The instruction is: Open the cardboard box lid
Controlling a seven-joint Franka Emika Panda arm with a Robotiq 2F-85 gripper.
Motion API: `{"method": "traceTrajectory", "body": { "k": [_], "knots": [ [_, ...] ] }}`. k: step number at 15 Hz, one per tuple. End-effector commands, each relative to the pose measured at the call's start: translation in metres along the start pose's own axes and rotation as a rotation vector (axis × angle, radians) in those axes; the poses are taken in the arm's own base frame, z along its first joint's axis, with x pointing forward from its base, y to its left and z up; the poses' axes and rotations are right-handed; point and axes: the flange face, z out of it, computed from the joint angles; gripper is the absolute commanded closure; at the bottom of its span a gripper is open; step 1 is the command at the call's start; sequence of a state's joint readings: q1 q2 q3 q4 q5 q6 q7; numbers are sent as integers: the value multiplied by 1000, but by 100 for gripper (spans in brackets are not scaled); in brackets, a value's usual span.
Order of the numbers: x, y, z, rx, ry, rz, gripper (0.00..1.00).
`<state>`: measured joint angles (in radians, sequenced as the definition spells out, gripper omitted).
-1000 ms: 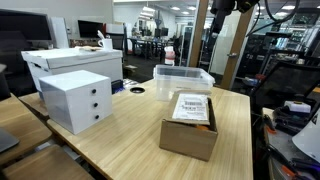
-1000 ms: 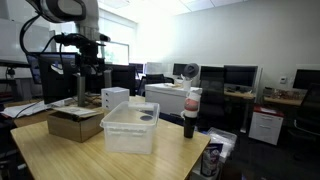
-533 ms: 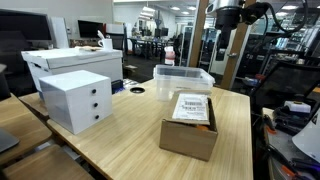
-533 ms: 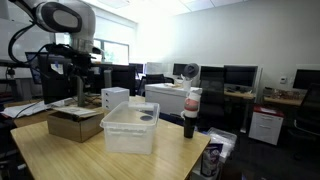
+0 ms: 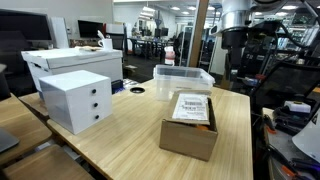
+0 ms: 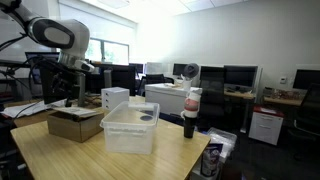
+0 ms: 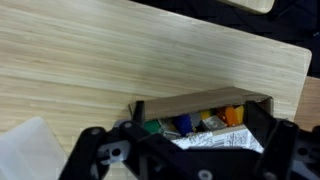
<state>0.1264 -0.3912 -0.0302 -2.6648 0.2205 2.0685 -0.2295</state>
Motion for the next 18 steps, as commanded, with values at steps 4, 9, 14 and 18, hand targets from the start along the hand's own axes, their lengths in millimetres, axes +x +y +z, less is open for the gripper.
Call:
{"method": "traceTrajectory", "body": {
  "k": [4, 9, 14, 18],
  "knots": [
    [7, -19, 39, 42, 16, -93, 0],
    [17, -24, 55, 50, 45, -170, 0],
    [18, -18, 64, 48, 43, -170, 4],
    [20, -16, 69, 47, 48, -157, 33]
  ]
}}
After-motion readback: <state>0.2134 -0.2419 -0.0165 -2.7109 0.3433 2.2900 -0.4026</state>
